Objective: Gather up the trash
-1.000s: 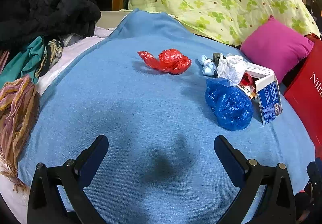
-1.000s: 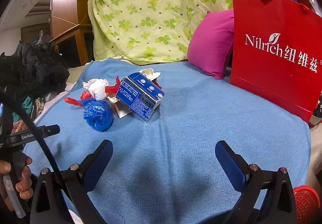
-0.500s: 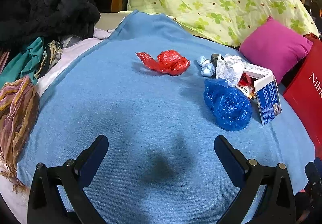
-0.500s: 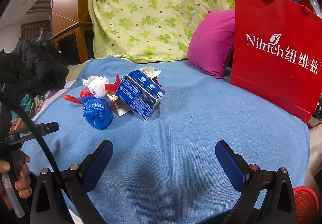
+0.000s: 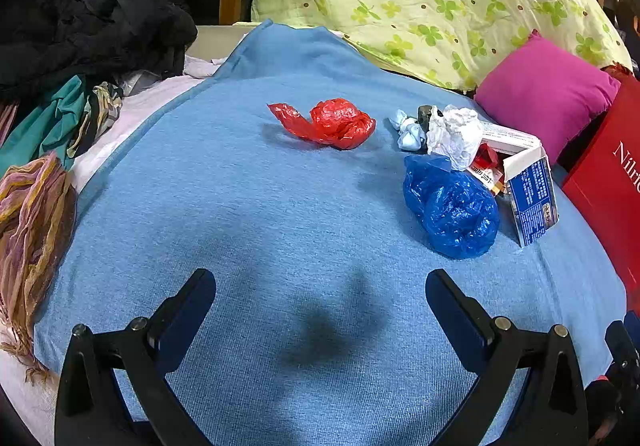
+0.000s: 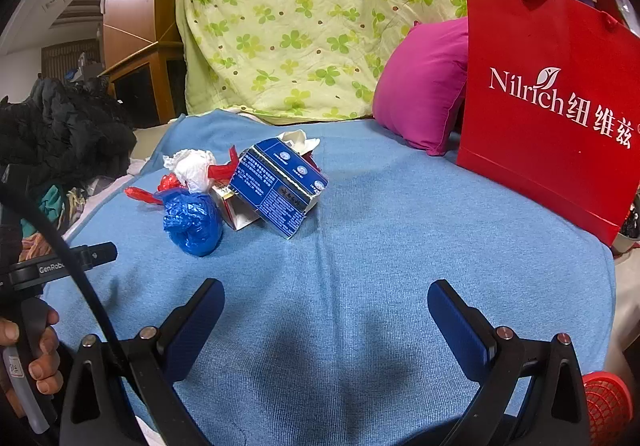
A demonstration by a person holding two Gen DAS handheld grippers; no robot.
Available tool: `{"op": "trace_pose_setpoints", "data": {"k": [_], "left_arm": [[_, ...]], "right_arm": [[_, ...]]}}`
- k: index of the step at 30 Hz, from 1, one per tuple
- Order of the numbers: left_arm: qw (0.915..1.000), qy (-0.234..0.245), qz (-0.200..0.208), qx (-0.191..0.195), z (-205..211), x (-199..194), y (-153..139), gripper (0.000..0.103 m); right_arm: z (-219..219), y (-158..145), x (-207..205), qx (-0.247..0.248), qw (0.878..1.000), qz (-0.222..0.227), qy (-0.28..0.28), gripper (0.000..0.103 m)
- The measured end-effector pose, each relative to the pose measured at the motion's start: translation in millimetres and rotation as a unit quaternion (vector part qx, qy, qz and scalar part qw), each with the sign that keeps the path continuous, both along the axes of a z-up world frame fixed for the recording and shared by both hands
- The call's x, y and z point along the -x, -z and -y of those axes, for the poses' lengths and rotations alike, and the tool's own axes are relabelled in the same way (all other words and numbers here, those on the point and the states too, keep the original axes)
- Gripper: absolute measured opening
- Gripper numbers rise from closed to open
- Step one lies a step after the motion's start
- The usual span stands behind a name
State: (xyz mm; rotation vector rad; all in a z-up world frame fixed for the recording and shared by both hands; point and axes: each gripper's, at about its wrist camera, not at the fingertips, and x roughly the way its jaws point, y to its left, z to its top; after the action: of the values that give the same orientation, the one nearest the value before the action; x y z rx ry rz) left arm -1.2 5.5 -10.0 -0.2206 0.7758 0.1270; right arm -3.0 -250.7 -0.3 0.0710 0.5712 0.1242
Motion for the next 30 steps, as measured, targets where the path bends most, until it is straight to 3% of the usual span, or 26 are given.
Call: {"op": "trace_pose_setpoints", "data": {"k": [18,26,30], "left_arm": [[1.0000,0.005,0.004,0.000,2,2,-2,0.103],[0.9982,0.059,0.009,-0.008,25,2,-1,0.103],[0.9965,0.083,0.001,0.009,43,-11,-7,0.103]], "right_arm": [[1,1,0,0.001,1.000,0.001,0.002,0.103],[16,-6,7,-0.027,0.999,0.024,0.019,0.103],[18,-9,7,-0.039,0.999,0.024,0.021,0.103]]}}
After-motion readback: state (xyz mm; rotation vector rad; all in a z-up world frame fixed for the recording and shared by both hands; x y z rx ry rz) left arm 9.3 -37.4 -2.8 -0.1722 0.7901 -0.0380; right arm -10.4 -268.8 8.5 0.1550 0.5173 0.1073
